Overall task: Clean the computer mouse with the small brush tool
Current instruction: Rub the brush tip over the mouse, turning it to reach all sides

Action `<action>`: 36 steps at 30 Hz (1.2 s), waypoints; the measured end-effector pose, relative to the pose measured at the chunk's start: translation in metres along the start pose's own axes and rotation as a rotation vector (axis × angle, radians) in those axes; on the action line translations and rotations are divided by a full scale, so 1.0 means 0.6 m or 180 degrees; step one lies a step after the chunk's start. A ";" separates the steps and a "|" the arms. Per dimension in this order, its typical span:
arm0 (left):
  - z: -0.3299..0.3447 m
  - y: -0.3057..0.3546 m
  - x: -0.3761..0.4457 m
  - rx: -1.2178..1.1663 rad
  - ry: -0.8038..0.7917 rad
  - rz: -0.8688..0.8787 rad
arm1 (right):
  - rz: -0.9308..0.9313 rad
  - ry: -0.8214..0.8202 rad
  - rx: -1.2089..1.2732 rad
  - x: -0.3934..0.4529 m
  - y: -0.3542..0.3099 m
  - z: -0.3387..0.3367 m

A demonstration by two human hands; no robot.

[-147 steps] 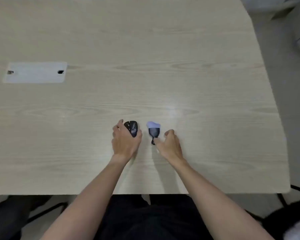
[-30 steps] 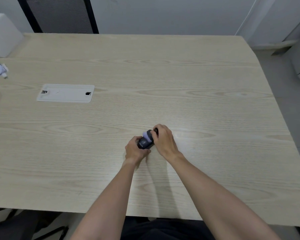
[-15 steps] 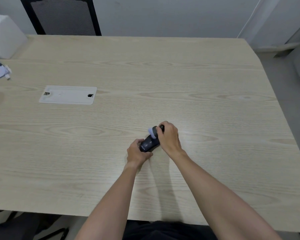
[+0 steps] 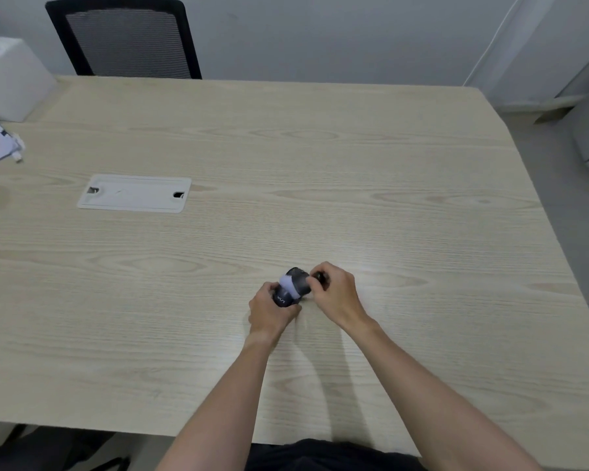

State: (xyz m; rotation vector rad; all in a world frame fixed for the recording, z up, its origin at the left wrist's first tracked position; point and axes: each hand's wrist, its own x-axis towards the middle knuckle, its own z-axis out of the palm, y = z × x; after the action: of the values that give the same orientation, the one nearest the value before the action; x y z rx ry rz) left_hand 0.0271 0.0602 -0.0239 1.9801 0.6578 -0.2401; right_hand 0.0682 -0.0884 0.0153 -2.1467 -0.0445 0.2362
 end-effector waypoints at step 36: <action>-0.022 0.036 0.004 0.0209 -0.0514 -0.0138 | 0.0081 0.0100 -0.0322 0.061 -0.004 -0.004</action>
State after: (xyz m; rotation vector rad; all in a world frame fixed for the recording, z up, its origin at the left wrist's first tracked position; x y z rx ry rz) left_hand 0.0396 0.0646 -0.0024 1.9861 0.5953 -0.4482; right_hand 0.1048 -0.0845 0.0130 -2.2522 -0.0111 0.2192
